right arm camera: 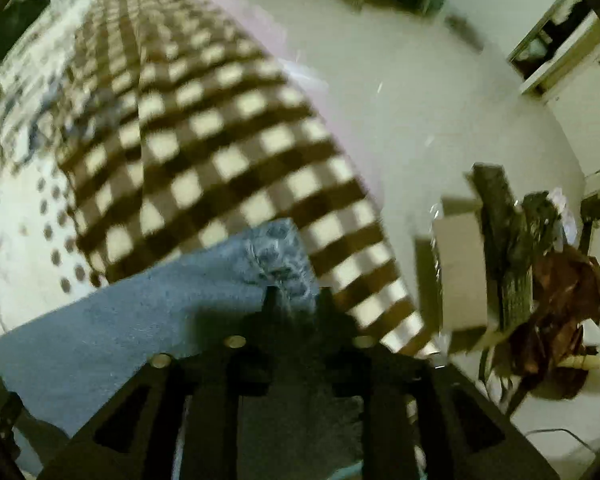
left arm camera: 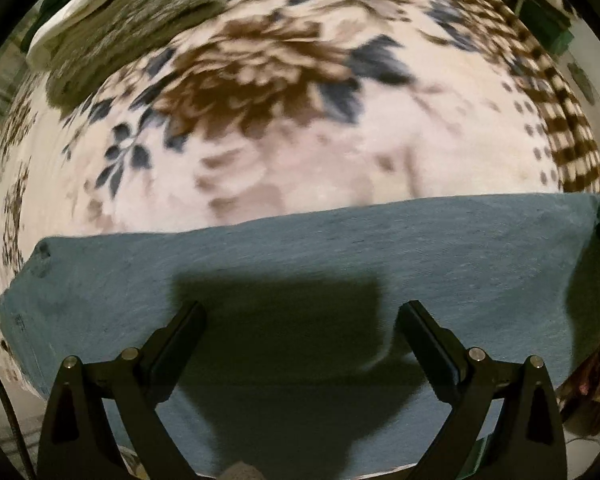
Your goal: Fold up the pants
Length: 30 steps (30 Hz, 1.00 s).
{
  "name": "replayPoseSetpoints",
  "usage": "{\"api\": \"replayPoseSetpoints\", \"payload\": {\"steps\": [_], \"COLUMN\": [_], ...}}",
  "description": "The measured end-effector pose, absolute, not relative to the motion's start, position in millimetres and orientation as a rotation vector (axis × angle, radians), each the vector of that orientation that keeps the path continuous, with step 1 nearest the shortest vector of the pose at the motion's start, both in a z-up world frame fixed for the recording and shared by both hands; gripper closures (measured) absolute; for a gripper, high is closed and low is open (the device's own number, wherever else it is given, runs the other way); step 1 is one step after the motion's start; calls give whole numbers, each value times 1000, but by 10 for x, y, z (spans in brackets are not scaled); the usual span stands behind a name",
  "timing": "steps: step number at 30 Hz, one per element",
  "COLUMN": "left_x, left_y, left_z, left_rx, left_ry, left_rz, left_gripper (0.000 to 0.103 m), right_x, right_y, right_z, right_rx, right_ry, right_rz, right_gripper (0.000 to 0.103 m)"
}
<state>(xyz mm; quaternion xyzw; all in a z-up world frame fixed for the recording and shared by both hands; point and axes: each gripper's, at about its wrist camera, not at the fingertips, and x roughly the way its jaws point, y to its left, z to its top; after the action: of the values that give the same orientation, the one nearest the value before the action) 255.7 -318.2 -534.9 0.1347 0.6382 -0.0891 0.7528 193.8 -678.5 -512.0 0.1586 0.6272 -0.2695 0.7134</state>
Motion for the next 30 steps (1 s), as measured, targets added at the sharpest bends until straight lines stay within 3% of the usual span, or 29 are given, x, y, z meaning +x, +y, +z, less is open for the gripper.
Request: {"api": "replayPoseSetpoints", "payload": {"steps": [2, 3, 9, 14, 19, 23, 28, 30], "left_x": [2580, 2587, 2559, 2372, 2221, 2210, 2171, 2196], "left_y": [-2968, -2830, -1595, -120, 1188, 1782, 2260, 2319], "left_z": [-5271, -5216, -4915, -4954, -5241, -5395, -5613, -5693], "left_rx": [252, 227, 112, 57, -66, -190, -402, -448], "left_ry": [1388, 1385, 1371, 1409, 1493, 1497, 1511, 1518], "left_rz": [-174, -164, -45, 197, 414, 494, 511, 488], "left_gripper": [3, 3, 3, 3, 3, 3, 3, 3], "right_x": [1967, 1967, 1812, 1536, 1399, 1436, 1439, 1434], "right_y": [-6666, -6555, -5316, -3884, -3010, -2804, -2496, -2360], "right_z": [-4960, -4840, -4502, -4954, -5504, -5641, -5564, -5566], "right_rx": [379, 392, 592, 910, 1117, 1104, 1005, 1030], "right_ry": [1364, 1346, 1382, 1521, 1567, 1516, 1590, 1620], "right_rz": [-560, -539, -317, -124, -167, -280, -298, -274], "right_gripper": [33, 29, 29, 29, 42, 94, 93, 88]}}
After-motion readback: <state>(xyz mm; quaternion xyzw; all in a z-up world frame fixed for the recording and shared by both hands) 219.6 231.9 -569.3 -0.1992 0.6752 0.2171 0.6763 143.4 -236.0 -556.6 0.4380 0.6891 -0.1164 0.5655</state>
